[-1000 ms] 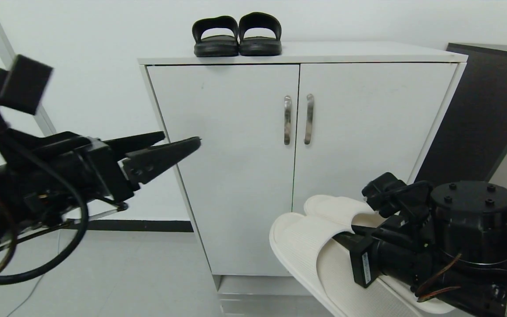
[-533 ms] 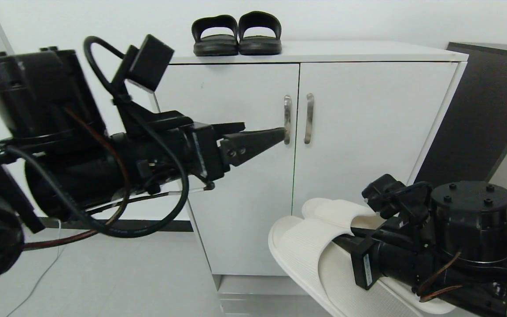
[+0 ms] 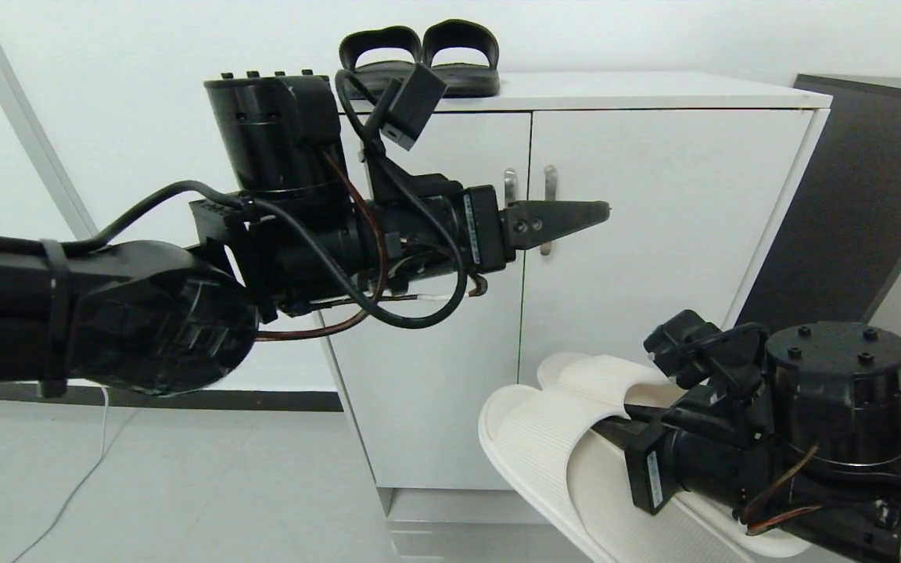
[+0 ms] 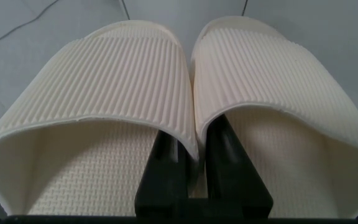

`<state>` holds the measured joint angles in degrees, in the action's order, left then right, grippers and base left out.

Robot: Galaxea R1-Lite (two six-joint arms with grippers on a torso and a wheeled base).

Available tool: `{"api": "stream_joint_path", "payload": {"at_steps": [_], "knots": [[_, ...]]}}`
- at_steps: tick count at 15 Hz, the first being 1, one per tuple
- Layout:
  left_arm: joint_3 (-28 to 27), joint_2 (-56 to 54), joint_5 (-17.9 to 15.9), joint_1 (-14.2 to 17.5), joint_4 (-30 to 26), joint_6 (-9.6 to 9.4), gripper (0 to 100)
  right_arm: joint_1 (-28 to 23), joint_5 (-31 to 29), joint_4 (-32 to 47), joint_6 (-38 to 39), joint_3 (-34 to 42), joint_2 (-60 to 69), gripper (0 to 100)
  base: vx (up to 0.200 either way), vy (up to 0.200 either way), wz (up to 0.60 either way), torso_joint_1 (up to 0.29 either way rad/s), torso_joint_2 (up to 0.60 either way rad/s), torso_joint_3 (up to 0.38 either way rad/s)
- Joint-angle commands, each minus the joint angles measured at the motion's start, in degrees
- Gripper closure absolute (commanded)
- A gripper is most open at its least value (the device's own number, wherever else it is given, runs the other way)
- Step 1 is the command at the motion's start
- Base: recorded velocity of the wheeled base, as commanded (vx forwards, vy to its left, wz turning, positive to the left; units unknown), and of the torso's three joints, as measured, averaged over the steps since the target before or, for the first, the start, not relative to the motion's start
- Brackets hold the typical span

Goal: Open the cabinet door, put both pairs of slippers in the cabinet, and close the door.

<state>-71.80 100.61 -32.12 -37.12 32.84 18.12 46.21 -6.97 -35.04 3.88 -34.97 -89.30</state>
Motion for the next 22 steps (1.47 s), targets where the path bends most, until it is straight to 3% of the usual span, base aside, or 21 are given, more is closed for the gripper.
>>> {"api": "stream_joint_path", "payload": {"at_steps": [1,5,9,15,22], "knots": [[-1.7,2.5,-0.7,0.0,0.0,0.43,0,-0.1,0.0,0.0,0.0,0.0,-0.3,100,0.0,0.0,0.0,0.0,0.0,0.0],[-6.8,6.8,0.7,0.7,-0.1,0.43,0,-0.2,0.1,0.0,0.0,0.1,-0.4,100,0.0,0.0,0.0,0.0,0.0,0.0],[-12.0,10.8,5.0,1.0,-0.5,0.34,0,-0.6,0.6,0.0,0.0,0.1,-0.4,100,0.0,0.0,0.0,0.0,0.0,0.0],[-15.2,13.9,6.7,3.5,-1.7,0.17,0,-0.6,0.7,0.0,0.0,0.1,-0.4,100,0.0,0.0,0.0,0.0,0.0,0.0],[-21.2,18.0,6.8,3.0,-4.4,0.17,0,-0.6,0.7,0.0,0.0,0.3,-0.7,100,0.0,0.0,0.0,0.0,0.0,0.0]]}}
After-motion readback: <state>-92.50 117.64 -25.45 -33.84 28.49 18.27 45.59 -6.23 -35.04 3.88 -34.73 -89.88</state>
